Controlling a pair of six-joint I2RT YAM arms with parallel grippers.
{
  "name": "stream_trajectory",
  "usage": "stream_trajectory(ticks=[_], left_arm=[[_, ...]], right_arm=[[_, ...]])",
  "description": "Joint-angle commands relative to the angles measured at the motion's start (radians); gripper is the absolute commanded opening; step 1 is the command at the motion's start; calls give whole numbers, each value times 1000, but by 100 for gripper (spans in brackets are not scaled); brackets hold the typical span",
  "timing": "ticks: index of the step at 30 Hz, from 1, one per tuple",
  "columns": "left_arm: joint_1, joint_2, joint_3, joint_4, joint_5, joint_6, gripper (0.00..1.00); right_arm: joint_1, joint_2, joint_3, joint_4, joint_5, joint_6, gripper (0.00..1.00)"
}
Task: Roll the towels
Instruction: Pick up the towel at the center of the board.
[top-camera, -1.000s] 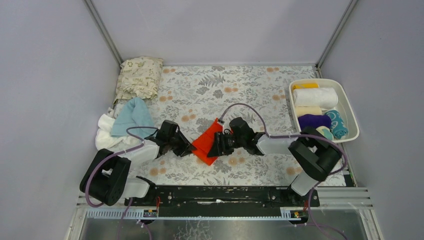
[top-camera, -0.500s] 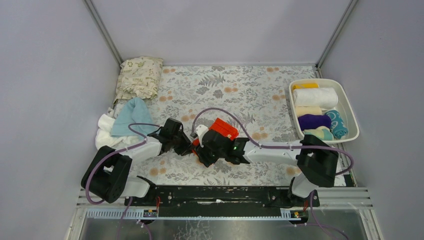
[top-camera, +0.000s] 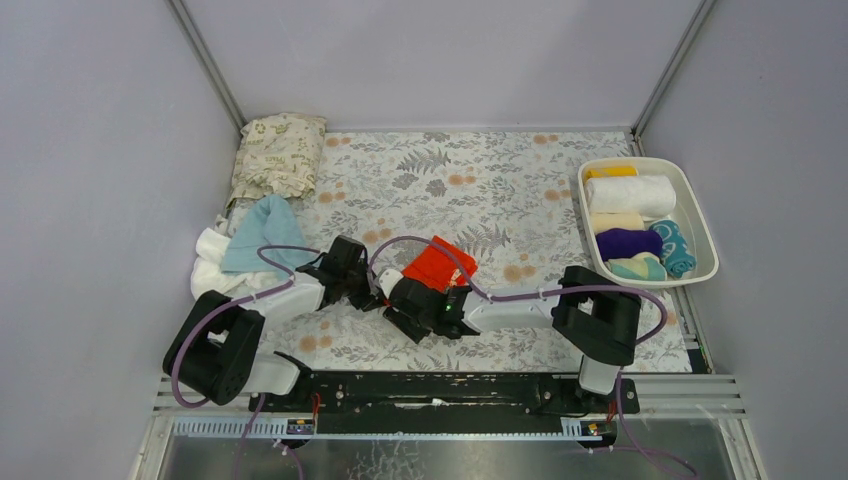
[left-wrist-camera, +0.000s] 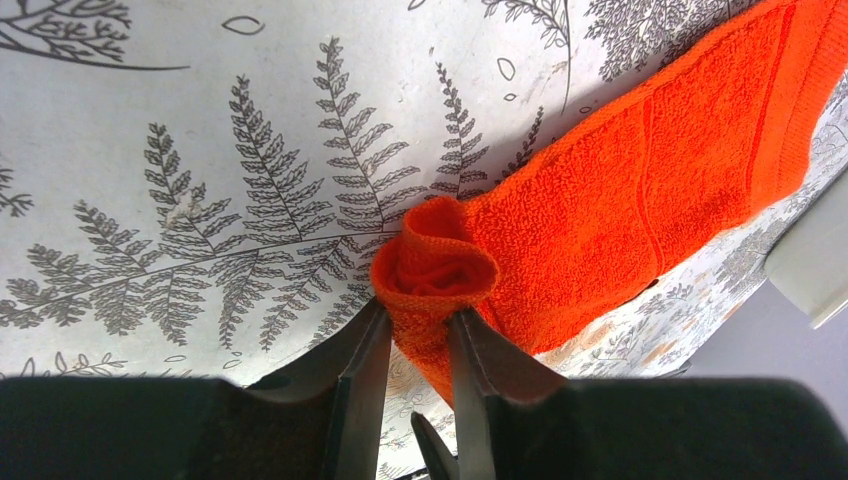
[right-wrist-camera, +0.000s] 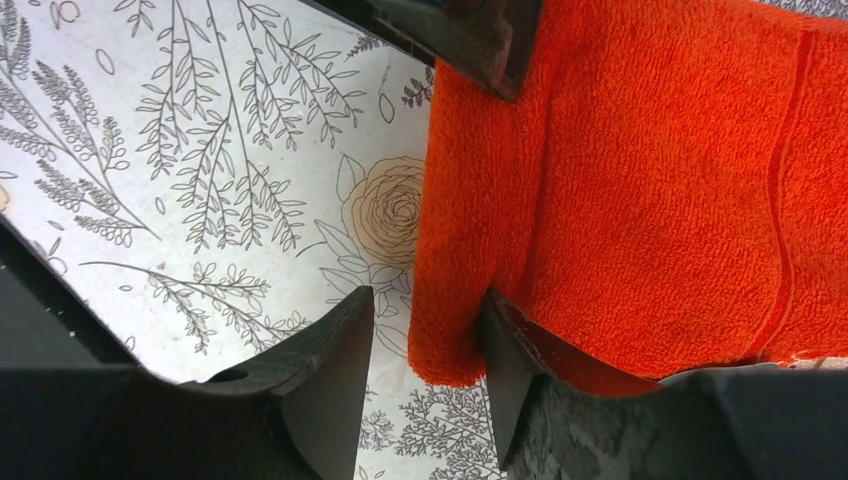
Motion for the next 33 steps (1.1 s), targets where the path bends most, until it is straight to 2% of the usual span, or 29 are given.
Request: stream_trajectory(ticks=[1,10,12,14,18,22,29,33], left_arm=[[-10,24,1,-86,-59,24,26],[-10,5,13,-114,-70,32,27],[-10,5,15,-117,-71,33,27],[-10,-1,16,-118,-66,31,27],[-10,-37,11,-120,-60,37,30],[-10,-124,8,-163,-73,37,40],[-9,-315,19,-252,-107,17,62],[-8,-364,23,-292,-102,15,66]], right_arm=[[19,46,30,-14,33,-12,49],[32,106,0,-134,196,8,48],[32,116,-13,-152,203,11,42],[32,122,-22,-154,183,16,32],[30,107,-38,-95,-5,12,16],[-2,45,-74,23,-237,40,2],[-187,-50,-196,325,-638,221,0],[-283,-34,-246,491,-820,360,0]])
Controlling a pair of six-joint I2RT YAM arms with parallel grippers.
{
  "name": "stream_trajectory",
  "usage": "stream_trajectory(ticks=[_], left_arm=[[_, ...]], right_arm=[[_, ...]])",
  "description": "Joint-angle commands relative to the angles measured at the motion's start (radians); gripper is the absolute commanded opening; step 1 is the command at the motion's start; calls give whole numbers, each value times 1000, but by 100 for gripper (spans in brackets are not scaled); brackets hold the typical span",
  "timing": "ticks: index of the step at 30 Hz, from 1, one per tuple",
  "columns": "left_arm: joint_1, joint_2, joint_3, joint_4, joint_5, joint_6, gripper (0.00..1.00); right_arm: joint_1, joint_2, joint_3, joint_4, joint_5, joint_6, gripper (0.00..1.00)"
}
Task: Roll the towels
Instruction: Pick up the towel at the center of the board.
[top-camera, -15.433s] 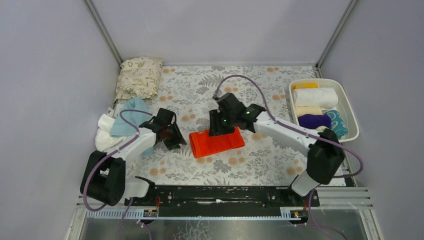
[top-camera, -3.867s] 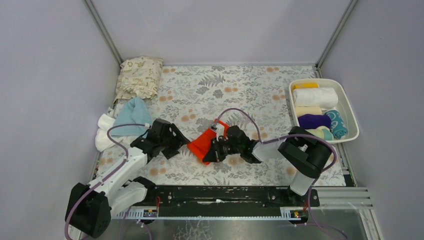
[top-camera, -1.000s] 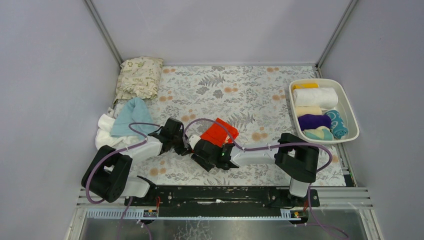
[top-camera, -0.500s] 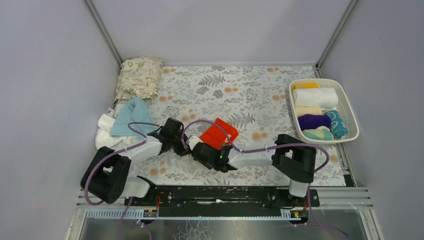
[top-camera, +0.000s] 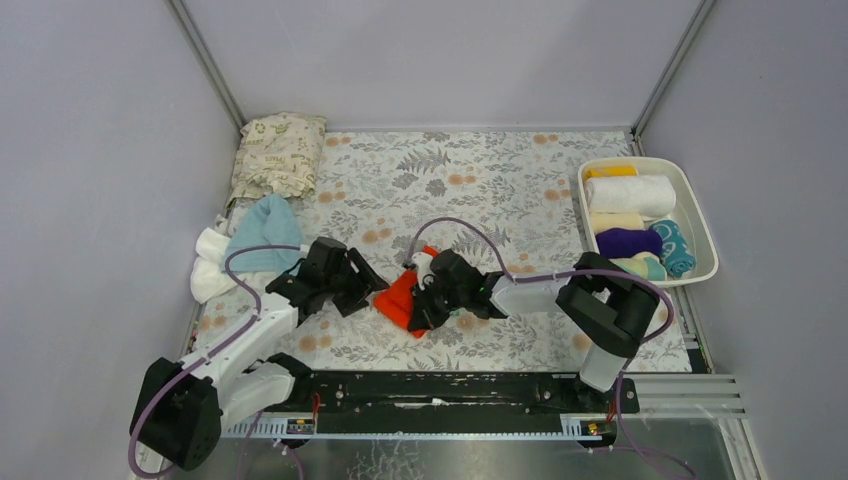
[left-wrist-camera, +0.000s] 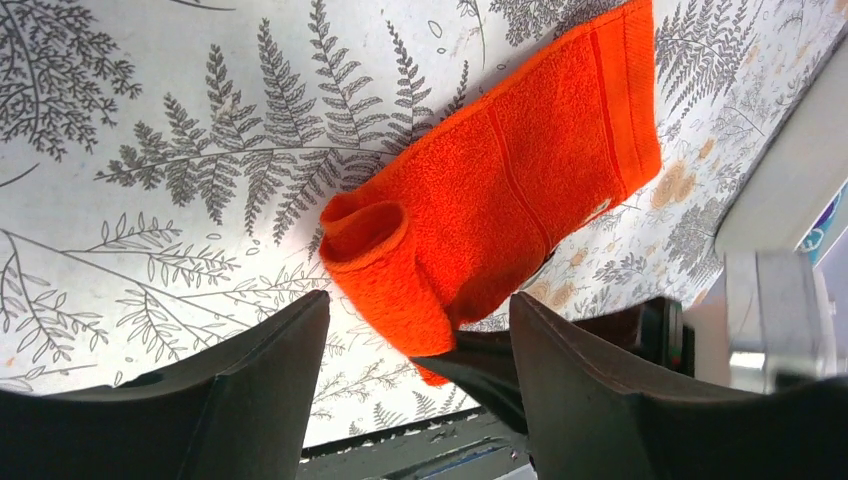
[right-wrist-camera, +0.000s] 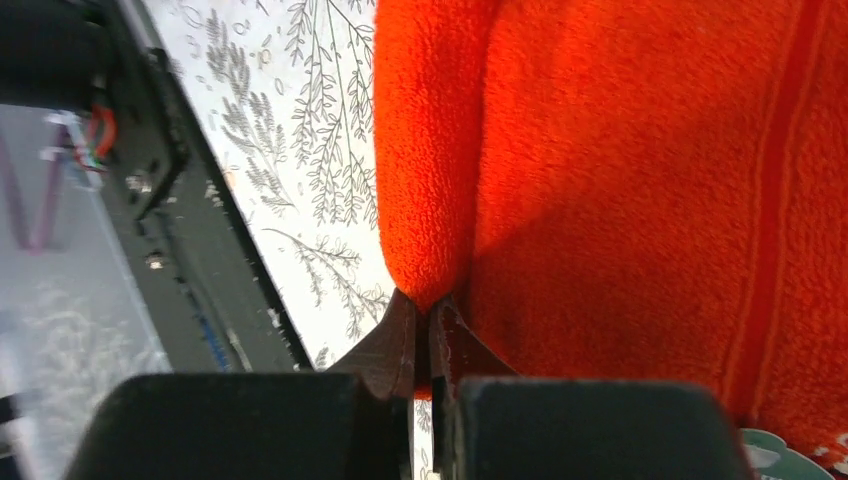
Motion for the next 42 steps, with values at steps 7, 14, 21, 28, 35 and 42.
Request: stream_trajectory(ticks=[7,14,21,28,35,42], left_arm=[[-5,-52,-30,-31,27,-25,66],[-5,44,-29,84,83,-41,66],[-6,147,-12,153,91,-39,56],[-8,249,-18,197,93,-33,39],[-19,308,-1,185,79,-5,26],[-32,322,30,129,58,26,23]], right_arm=[[-206,153,-168,682,-535,575,1],[-261,308,-224,968,-572,820,2],[-282,392,-241,1081,-575,926,3],[-286,372,-242,1042,-557,909,6],[-281,220,-226,748,-522,719,21],[-223,-62,-104,38,-273,245,44]])
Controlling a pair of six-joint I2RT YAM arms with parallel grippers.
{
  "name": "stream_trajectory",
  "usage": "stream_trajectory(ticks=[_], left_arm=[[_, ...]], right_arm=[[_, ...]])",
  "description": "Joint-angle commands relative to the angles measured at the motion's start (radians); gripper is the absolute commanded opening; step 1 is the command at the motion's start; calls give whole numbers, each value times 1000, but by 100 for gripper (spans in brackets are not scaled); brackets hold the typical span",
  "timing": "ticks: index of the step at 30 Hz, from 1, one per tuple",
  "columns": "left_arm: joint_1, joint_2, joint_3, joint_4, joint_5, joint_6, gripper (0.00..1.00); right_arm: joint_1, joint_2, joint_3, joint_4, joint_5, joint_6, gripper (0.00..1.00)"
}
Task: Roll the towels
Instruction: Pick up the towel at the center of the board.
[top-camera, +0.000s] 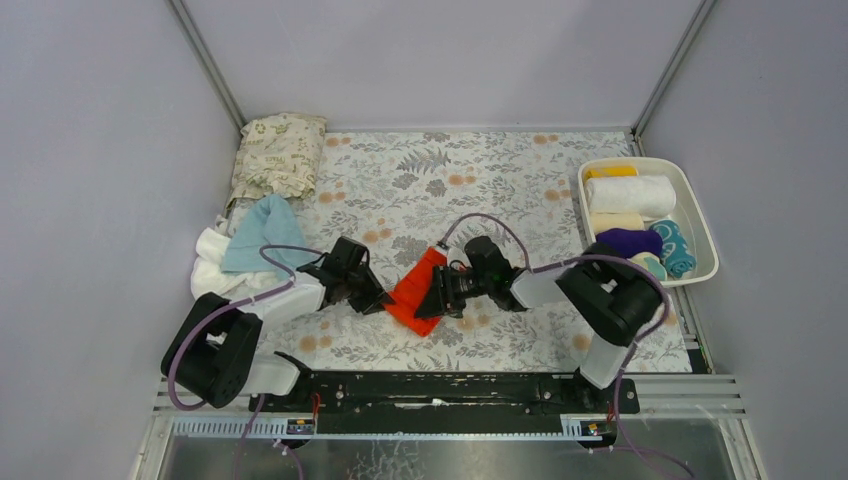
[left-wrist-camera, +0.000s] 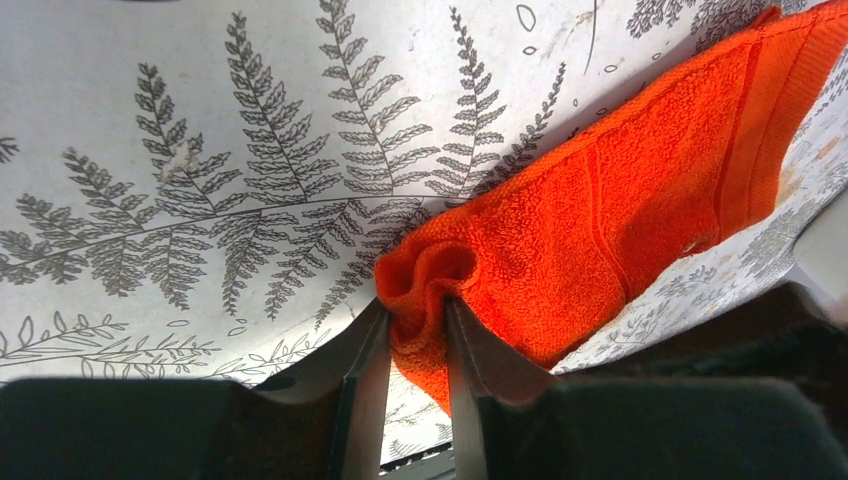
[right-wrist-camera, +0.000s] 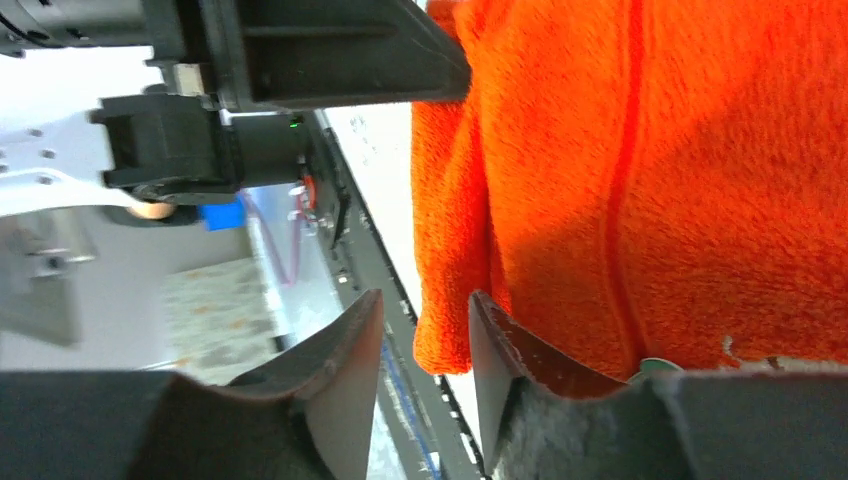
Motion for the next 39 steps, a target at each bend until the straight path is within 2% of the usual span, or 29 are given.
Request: stream_trajectory(ticks=[1,4,7,13,18,27,34,39], left_arm=[[-14,13,39,-41,-32,45,23],[-21,9,62,-77,-45,54,22],[-25,5,82,-116,-60,63,23],[-27,10,96,-141,-65,69,22],[-31,24,98,-140,-59,69,22],[-34,35,105,-140,-59,69,22],[-35,35,102,-133,-55,66,22],[-37,38,100,-133,-56,69,23]], right_arm=[[59,-195,117,-513,223,-375,47],[129,-279,194,-730,411,-507,55],[224,-324,268,-836,610,-602,59],[416,-302,353,-874,923,-695,61],[532,-251,386,-850,1089,-749,58],[613,-115,434,-824,1182,-811,57],[636,-7,439,-856,1284,-832,52],[637,9,418,-875,1340,-827,48]])
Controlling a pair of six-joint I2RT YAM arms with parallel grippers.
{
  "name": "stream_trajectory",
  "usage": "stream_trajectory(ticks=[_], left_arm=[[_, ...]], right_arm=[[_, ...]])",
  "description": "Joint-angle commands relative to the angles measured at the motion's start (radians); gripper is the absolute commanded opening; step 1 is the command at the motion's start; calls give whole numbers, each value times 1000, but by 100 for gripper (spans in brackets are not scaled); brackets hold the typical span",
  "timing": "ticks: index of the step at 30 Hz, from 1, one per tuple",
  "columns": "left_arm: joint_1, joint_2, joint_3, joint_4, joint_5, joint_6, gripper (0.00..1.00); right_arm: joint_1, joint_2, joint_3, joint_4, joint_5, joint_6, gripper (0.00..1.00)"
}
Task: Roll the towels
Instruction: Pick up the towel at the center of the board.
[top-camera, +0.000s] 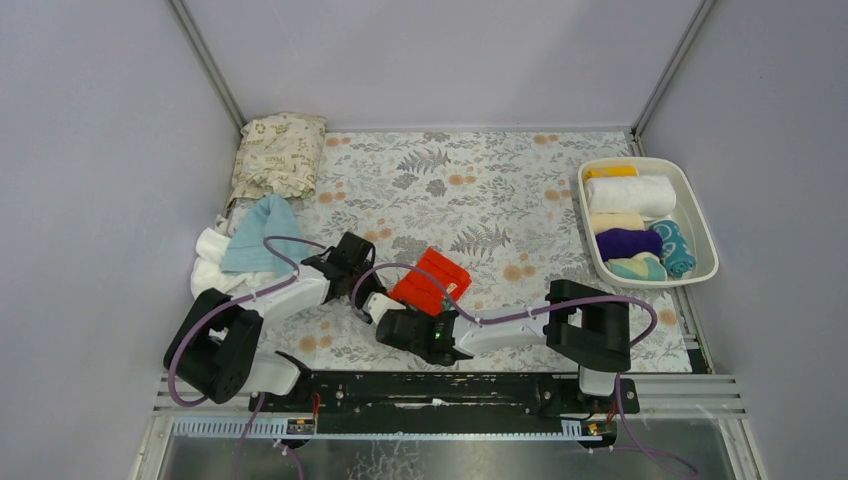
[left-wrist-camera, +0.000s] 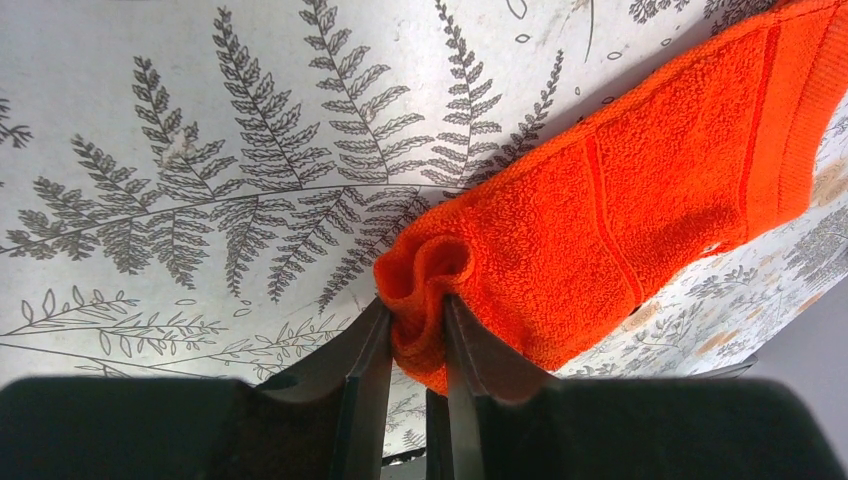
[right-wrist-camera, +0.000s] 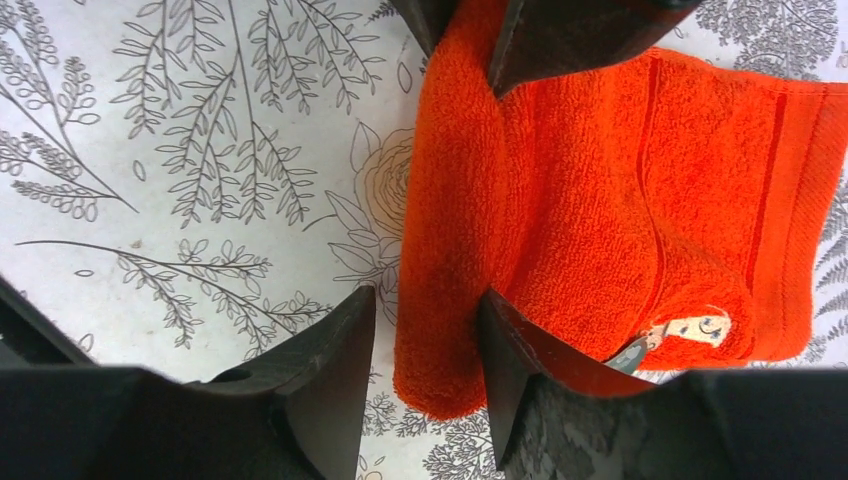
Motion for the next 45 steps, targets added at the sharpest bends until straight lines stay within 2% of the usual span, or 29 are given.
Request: stream_trajectory(ticks=[1,4,7,11,14,21,28,37,40,45], left_arm=[[-8,13,16,-16,-15,16,23],[-7,11,16,-17,-14,16,23],[-7,-7,18,-26,-21,13,24],[-7,-67,25,-69,-74,-3,29],[-6,-131,26,-99,-110,-19,39],[-6,-277,8,-153,-143,-35,56],[-6,-346,-59,-112,-70,-50,62],[-7,-273,-87,32,8,-72,62],[-7,-232,-78,69,12,-72,62],[-7,-153,-72,93,11,-66,58]], right_arm=[[7,14,2,-44,85,-3,46],[6,18,-9,-43,54,1,36],[2,12,-25,-30,-28,11,21],[-53,-63,-76,69,-274,50,10],[-126,-133,-139,188,-486,112,6],[-308,-156,-248,468,-903,295,4],[-476,-68,-396,895,-1164,636,4],[-577,155,-500,1362,-1264,980,6],[-593,204,-519,1434,-1267,1044,7],[-613,225,-539,1426,-1251,1053,9]])
